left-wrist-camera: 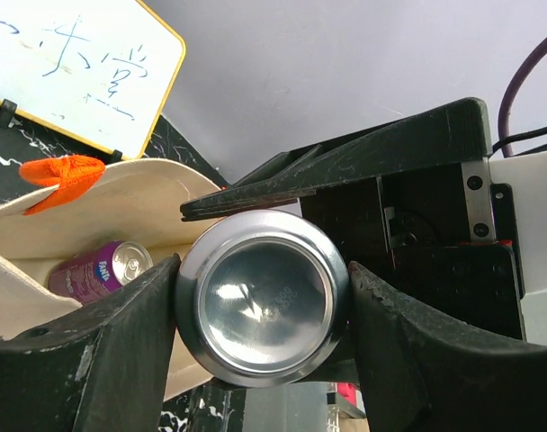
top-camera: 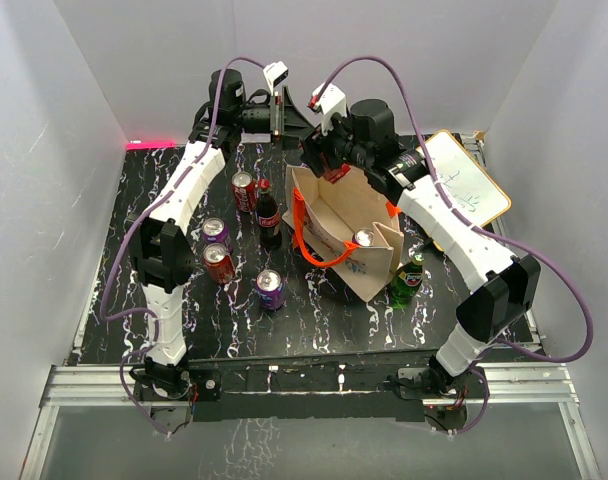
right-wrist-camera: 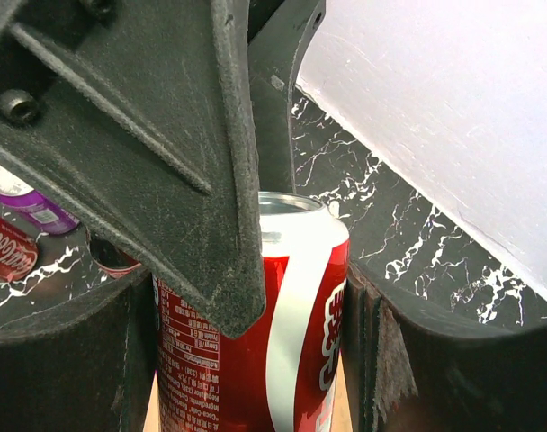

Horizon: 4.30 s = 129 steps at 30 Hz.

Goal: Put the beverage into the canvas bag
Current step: Place the drink in the canvas bag.

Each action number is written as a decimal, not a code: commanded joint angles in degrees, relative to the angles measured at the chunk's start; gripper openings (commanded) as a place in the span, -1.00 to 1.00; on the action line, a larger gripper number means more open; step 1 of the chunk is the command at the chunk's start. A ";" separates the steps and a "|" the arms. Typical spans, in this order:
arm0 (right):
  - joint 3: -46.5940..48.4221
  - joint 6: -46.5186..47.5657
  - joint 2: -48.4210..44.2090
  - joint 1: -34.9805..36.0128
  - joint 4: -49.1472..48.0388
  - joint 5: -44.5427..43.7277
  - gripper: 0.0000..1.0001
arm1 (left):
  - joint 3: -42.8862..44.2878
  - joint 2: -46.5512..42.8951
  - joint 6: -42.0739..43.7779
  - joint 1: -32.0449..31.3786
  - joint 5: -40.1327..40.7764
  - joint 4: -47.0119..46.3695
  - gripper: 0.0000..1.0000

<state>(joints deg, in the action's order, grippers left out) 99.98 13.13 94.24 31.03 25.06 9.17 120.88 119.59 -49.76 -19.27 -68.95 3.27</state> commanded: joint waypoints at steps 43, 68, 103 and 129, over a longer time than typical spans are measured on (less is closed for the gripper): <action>-5.26 -5.29 -4.13 -1.93 -9.11 2.17 0.84 | -3.66 -7.79 -15.26 6.41 0.76 -20.17 -1.00; -4.98 -4.36 -8.80 -1.98 -8.56 -0.03 -0.85 | -2.95 -6.91 -8.11 4.18 0.39 -14.40 -0.46; -3.30 -3.25 -20.58 -2.07 0.66 -0.18 -0.85 | -3.21 -3.32 16.21 -2.69 4.59 7.82 0.63; -9.64 -2.66 -20.55 -2.02 9.80 -1.72 -0.84 | 9.58 -3.38 44.93 -1.33 23.45 28.94 0.64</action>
<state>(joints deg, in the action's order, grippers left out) 88.25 10.59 73.97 29.08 39.31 7.27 128.40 116.99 -16.82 -20.75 -54.50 22.24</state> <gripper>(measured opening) 0.666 0.825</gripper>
